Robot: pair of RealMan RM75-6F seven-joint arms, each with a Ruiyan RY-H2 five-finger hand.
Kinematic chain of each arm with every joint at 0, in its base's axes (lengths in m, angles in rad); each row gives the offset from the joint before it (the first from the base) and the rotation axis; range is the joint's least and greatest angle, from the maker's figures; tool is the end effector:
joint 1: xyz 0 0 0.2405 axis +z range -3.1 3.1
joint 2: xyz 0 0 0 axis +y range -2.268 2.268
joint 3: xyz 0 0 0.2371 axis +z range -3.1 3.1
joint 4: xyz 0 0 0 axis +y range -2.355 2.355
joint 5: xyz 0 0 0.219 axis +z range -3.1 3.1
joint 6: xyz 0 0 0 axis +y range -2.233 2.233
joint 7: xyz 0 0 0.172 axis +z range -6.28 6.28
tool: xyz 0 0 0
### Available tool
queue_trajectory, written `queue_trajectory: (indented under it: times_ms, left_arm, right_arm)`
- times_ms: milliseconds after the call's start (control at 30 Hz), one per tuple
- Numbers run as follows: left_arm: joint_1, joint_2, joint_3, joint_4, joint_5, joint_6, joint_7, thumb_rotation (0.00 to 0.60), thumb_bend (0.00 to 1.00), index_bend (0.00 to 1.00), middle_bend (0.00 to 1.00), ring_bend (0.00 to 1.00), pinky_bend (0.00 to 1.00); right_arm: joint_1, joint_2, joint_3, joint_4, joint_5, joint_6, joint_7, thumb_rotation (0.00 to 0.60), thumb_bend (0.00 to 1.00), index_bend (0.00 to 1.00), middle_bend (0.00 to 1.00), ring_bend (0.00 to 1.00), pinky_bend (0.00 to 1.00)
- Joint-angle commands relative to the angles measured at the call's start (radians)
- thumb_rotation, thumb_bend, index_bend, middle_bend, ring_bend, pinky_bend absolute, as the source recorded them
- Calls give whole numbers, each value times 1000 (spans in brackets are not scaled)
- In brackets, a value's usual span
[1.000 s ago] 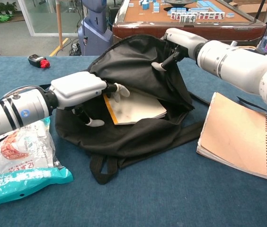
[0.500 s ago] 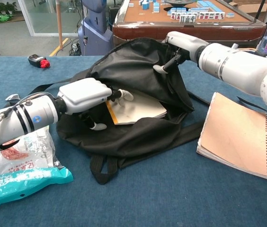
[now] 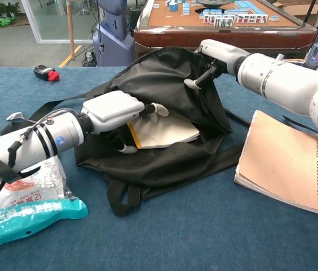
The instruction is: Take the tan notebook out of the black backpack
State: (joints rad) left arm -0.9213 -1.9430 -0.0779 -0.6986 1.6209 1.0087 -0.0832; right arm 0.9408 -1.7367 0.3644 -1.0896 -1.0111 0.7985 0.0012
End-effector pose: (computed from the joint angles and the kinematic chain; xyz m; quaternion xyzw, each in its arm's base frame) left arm -0.0943 0.3902 -0.1107 -0.8235 -0.1862 -0.4103 0.3447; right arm -0.0850 -0.4457 -0.0465 0.6465 -0.4835 0.4536 0.3776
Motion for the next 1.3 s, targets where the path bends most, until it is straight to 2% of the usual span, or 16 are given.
queue_trajectory:
  times_ms: [33, 167, 433, 667, 833, 1000, 1133, 1300]
  left_arm:
    - [3, -17, -19, 5, -28, 0, -15, 600, 225, 202, 269, 272, 348]
    - [2, -35, -40, 15, -56, 3, -32, 600, 224, 260, 270, 283, 348]
    - [-9, -56, -45, 29, -69, 12, -64, 600, 235, 348, 297, 312, 348]
    - [-20, -74, -49, 42, -70, 32, -65, 600, 396, 446, 333, 340, 348]
    - [-26, -100, -61, 76, -77, 61, -31, 600, 465, 517, 373, 376, 351]
    - [-28, -130, -70, 113, -80, 103, 11, 600, 484, 624, 428, 422, 401]
    - [-24, -147, -73, 139, -78, 146, 26, 600, 523, 733, 512, 480, 469]
    - [4, -114, -57, 90, -60, 215, -21, 600, 533, 758, 578, 508, 514]
  right_arm:
    - [0, -3, -1, 8, 2, -5, 2, 600, 376, 649, 437, 338, 327]
    - [2, -7, 1, 19, 2, -8, 6, 600, 376, 649, 437, 338, 327]
    - [8, -12, 10, 39, 6, -13, 14, 600, 376, 649, 437, 343, 327]
    - [9, -14, 13, 51, 12, -19, 14, 600, 376, 649, 437, 351, 327]
    - [9, -9, 22, 55, 18, -17, 18, 600, 377, 649, 437, 357, 327]
    - [6, 0, 24, 53, 22, -19, 21, 600, 375, 649, 437, 358, 327]
    - [2, 4, 27, 52, 27, -25, 33, 600, 372, 649, 437, 360, 327]
    - [-2, 5, 24, 56, 24, -32, 46, 600, 368, 649, 437, 360, 327]
